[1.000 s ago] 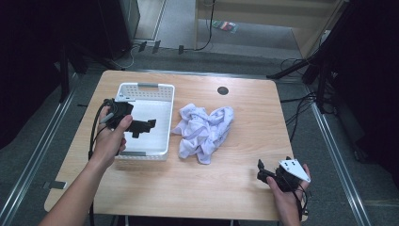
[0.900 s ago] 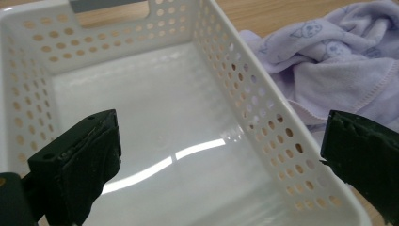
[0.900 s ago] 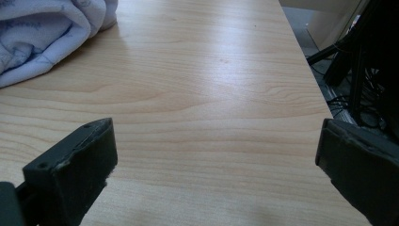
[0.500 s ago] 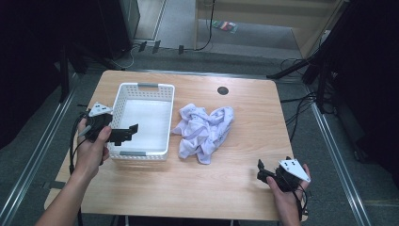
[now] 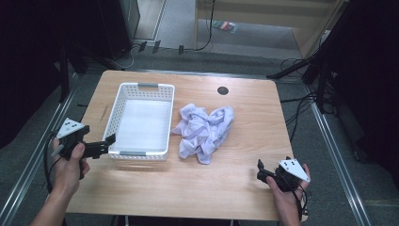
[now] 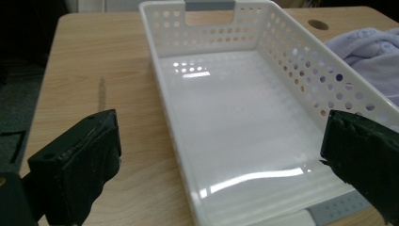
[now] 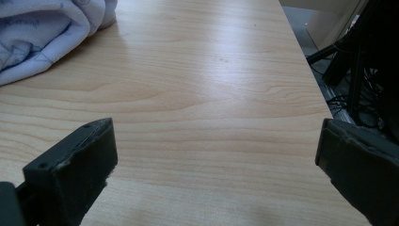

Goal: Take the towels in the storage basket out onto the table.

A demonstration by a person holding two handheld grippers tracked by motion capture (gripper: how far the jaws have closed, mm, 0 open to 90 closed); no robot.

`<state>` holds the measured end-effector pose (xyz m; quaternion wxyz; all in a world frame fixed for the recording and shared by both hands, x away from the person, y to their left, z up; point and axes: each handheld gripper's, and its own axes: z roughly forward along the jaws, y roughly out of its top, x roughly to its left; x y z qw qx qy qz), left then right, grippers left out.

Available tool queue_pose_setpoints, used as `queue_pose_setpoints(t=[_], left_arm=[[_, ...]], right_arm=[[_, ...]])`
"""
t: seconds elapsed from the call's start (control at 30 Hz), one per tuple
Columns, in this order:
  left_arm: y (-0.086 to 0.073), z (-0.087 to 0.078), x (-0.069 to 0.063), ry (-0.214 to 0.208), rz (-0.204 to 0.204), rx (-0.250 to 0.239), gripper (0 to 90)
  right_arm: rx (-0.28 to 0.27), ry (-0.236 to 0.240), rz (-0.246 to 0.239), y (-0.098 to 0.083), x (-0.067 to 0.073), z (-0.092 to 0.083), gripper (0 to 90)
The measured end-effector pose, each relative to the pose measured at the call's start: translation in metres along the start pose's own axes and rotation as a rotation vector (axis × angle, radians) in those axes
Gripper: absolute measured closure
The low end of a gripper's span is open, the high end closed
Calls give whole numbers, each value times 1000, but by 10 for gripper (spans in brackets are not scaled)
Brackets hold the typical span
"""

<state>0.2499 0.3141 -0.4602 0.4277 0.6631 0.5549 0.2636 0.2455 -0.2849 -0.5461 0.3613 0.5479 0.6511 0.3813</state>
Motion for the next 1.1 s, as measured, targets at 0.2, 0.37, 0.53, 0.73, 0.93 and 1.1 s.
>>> queue_pose_setpoints(t=[0.2, 0.37, 0.53, 0.73, 0.93, 1.1], left_arm=[[-15, -9, 19, 48, -19, -39, 0], [-36, -15, 36, 69, -41, -62, 0], [-62, -14, 50, 93, -83, -61, 0], [-86, -9, 55, 98, -53, -28, 0], [-94, -8, 62, 89, -88, -23, 0], [-94, -3, 62, 97, -96, -9, 0]], right_arm=[[-1, 0, -1, 0, 0, 0, 0], [0, -1, 0, 0, 0, 0, 0], [2, -1, -3, 0, 0, 0, 0], [1, -1, 5, 0, 0, 0, 0], [0, 3, 6, 0, 0, -1, 0], [0, 7, 5, 0, -1, -1, 0]])
